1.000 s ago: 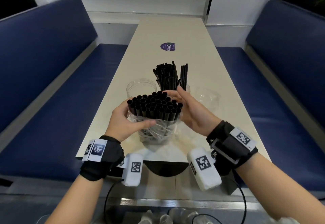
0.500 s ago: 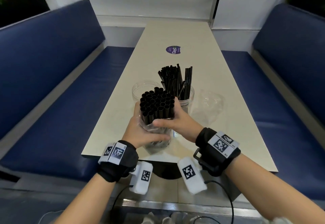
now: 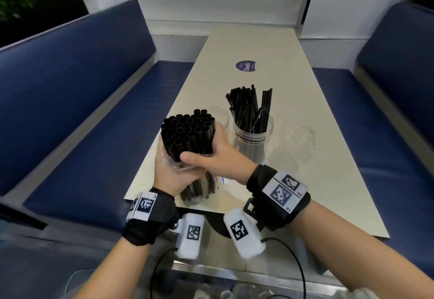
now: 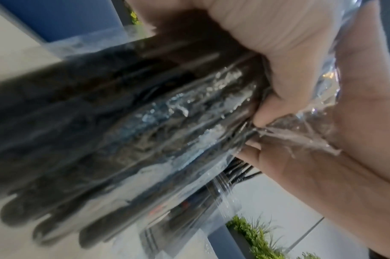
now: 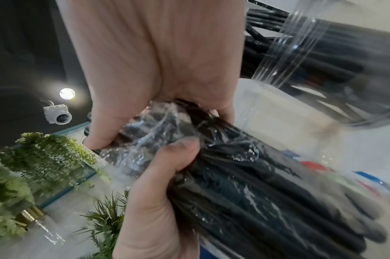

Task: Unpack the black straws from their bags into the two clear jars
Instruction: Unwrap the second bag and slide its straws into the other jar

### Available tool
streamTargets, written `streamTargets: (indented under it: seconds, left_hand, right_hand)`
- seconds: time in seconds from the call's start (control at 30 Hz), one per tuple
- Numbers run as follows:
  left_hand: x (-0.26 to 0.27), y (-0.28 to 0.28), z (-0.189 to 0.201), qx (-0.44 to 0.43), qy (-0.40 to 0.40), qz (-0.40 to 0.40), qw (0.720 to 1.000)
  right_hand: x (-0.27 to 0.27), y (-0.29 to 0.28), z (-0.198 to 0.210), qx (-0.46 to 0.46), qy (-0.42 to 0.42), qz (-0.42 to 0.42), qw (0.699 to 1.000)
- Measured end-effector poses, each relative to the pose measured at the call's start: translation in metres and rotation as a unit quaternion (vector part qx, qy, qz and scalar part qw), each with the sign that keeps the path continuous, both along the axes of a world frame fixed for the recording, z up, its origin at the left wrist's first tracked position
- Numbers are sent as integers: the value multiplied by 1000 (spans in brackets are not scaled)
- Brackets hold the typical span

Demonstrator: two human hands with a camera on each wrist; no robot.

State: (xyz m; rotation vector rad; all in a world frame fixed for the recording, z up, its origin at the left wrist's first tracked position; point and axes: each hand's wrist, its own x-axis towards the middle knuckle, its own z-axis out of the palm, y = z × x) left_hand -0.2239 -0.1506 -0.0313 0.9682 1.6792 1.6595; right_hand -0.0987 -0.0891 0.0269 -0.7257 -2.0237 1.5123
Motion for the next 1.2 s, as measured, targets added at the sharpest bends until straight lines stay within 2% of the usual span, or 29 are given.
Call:
streamTargets:
  seconds: [0.03, 0.07, 0.13, 0.17, 0.23, 0.3, 0.37, 0.43, 0.5, 0.6, 0.77, 0.83, 0.93, 1.03, 1.2]
  left_hand:
    - [-6, 3, -4, -7, -22, -9, 1000]
    - [-12, 3, -6, 9, -8, -7, 1000]
    - [-23, -5, 3, 19, 90, -4, 996]
    - [-27, -8, 5, 36, 110, 16, 993]
    - [-32, -11, 7, 76, 63, 45, 994]
    - [-38, -18, 11, 76, 71, 63, 993]
    - [-50, -21, 14, 76, 85, 80, 990]
    - [-62, -23, 18, 74, 89, 73, 991]
    - [-69, -25, 24, 77, 102, 66, 990]
    - [-78, -23, 31, 75, 148, 36, 985]
    - [-93, -12, 48, 8, 203, -13, 979]
    - [-92, -3, 62, -35, 249, -36, 967]
    - [-86, 13, 87, -117, 357, -92, 922]
    - [-85, 33, 104, -192, 461, -163, 851]
    - [-79, 66, 131, -279, 580, -239, 726]
  right_hand:
    - [-4, 1, 1, 2, -1, 8, 1000]
    - [-9, 2, 2, 3, -12, 17, 1000]
    - [-16, 4, 5, 22, -27, 15, 999]
    - [-18, 6, 6, 17, -28, 0, 999]
    - [-18, 10, 11, 2, -16, -58, 998]
    - [-17, 17, 8, 56, -33, -123, 990]
    - [-21, 24, -4, 169, -125, -148, 966]
    - [-27, 31, -22, 264, -221, -129, 930]
    - [-32, 35, -35, 300, -277, -125, 904]
    - [-34, 36, -40, 312, -280, -140, 897]
    - [-27, 29, -36, 268, -272, -166, 909]
    - [-26, 28, -34, 255, -263, -174, 914]
    - [-29, 30, -36, 260, -246, -197, 913]
    - [-32, 33, -39, 236, -235, -216, 918]
    - [-30, 38, -40, 196, -209, -228, 930]
